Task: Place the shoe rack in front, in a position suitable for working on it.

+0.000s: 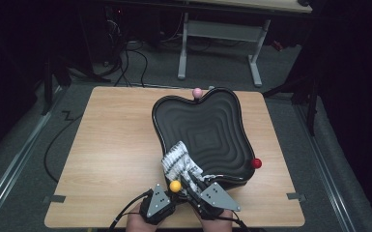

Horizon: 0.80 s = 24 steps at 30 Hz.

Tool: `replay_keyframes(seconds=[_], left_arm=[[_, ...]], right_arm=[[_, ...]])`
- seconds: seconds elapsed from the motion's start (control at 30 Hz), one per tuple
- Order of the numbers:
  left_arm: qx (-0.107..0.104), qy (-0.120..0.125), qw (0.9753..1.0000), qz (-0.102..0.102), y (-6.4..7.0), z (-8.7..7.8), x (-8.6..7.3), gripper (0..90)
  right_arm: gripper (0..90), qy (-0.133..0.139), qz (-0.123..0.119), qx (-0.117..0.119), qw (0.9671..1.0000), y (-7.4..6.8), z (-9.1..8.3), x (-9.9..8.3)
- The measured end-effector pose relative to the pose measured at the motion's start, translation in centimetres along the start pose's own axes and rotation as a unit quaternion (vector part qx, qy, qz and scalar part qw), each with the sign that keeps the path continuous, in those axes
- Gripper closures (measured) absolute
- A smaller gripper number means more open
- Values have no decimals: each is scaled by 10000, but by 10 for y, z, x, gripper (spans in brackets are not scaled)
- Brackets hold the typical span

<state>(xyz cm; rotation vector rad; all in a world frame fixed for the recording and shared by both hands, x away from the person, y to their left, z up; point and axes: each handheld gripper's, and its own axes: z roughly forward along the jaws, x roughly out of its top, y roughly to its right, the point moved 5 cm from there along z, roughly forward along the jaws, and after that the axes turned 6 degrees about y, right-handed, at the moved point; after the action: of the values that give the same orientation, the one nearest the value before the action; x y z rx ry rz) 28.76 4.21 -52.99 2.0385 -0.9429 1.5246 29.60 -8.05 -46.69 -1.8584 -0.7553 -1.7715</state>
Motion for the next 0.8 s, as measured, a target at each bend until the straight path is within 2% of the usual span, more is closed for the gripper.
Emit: replay_keyframes(seconds=[0.07, 0.2, 0.27, 0.37, 0.43, 0.53, 0.63, 0.7, 0.8], left_arm=[[-27, -57, 9999, 122, 0, 0, 1, 725], [-56, -11, 10000, 41, 0, 1, 0, 727], [-70, -25, 10000, 10, 1, 1, 1, 731], [-184, -41, 9998, 77, 0, 2, 2, 732], [-232, -4, 9997, 74, 0, 3, 1, 733], [-300, -54, 9995, -5, -1, 3, 2, 736], [-294, -36, 9996, -1, 0, 3, 1, 737], [-304, -21, 9995, 6, 0, 3, 1, 737], [-268, 29, 9996, 75, 1, 3, 1, 734]], right_arm=[[758, 24, -29, -45, 10000, -2, -2, -2], [755, 42, -297, -103, 9995, -3, -3, -3], [752, 35, -493, -232, 9985, -2, -3, -4], [745, 26, -787, -389, 9961, 1, -4, -5], [738, -3, -855, -547, 9948, 8, -5, -5], [732, -38, -666, -804, 9945, 29, -11, -5], [723, -62, -592, -1005, 9932, 48, -19, -5], [732, -108, -432, -1122, 9927, 63, -24, -4], [747, -194, -252, -1431, 9892, 88, -34, -5]])
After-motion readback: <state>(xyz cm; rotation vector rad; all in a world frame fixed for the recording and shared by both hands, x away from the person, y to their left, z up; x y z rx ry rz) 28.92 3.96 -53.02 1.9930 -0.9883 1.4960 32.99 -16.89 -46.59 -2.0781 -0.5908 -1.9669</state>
